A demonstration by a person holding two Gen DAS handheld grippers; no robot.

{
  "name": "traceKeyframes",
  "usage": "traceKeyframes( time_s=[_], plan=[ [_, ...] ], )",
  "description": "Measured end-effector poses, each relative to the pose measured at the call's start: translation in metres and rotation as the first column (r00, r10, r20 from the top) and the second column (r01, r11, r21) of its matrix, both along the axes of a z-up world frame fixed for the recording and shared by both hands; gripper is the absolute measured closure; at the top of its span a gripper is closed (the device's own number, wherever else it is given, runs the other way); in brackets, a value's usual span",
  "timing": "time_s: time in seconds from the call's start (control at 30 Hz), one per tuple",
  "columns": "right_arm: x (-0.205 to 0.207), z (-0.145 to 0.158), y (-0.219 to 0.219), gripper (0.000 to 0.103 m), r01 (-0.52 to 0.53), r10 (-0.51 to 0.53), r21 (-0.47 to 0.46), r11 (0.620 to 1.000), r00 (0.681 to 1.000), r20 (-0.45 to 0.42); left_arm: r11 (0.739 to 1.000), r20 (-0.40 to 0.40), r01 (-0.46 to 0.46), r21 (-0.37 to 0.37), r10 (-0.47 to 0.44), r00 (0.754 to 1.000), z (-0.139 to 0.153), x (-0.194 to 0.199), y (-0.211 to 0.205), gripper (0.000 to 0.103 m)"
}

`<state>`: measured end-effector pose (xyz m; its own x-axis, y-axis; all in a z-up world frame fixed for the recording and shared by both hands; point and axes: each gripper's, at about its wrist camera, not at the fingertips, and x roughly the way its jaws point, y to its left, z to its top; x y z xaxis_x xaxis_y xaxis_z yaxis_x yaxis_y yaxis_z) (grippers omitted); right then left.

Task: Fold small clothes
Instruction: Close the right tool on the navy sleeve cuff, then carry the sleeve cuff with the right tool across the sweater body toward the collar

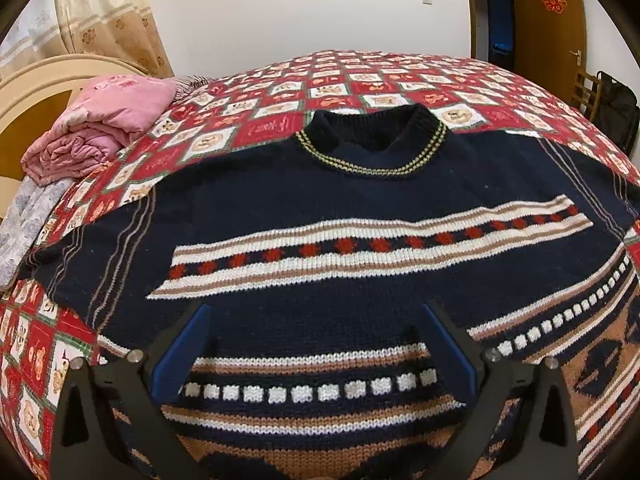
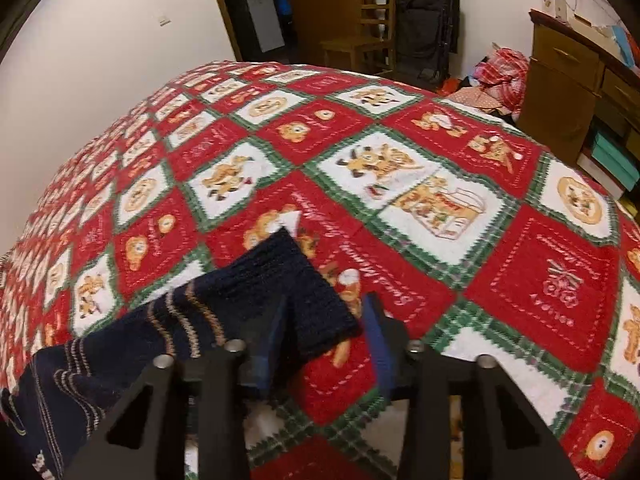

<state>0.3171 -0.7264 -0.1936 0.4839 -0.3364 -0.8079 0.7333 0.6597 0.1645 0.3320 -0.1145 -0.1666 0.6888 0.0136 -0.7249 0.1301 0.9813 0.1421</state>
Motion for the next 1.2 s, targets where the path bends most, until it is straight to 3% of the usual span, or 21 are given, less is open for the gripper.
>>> traceKeyframes(
  time_s=[0.13, 0.37, 0.5, 0.67, 0.8, 0.93, 1.2],
  plan=[
    [0.010, -0.002, 0.009, 0.086, -0.058, 0.058, -0.020, 0.998, 0.998, -0.004, 1.000, -0.002, 0.014, 0.016, -0.014, 1.000, -0.003, 0.000, -0.005, 0.000],
    [0.015, 0.003, 0.017, 0.092, -0.087, 0.086, -0.076, 0.993, 0.996, -0.022, 0.997, -0.038, 0.068, 0.029, -0.067, 0.997, -0.011, 0.000, -0.015, 0.000],
    [0.015, 0.030, 0.042, 0.092, -0.132, 0.137, -0.130, 0.983, 0.990, 0.036, 0.997, -0.070, 0.071, 0.001, -0.071, 0.995, -0.015, 0.004, -0.012, 0.000],
    [0.031, 0.073, 0.104, 0.093, -0.250, 0.274, -0.234, 0.939, 0.959, 0.075, 0.997, -0.077, 0.070, -0.029, -0.072, 0.994, -0.016, 0.003, -0.009, 0.000],
    [0.045, 0.101, 0.175, 0.093, -0.366, 0.411, -0.299, 0.881, 0.906, 0.103, 0.996, -0.078, 0.070, -0.052, -0.074, 0.994, -0.016, 0.003, -0.007, 0.000],
    [0.063, 0.111, 0.261, 0.093, -0.492, 0.551, -0.333, 0.805, 0.828, 0.108, 0.994, -0.082, 0.072, -0.080, -0.078, 0.994, -0.016, 0.004, -0.004, 0.000],
    [0.087, 0.070, 0.401, 0.093, -0.684, 0.731, -0.312, 0.660, 0.680, 0.056, 0.990, -0.089, 0.069, -0.126, -0.081, 0.993, -0.016, 0.005, 0.002, 0.000]
  ],
)
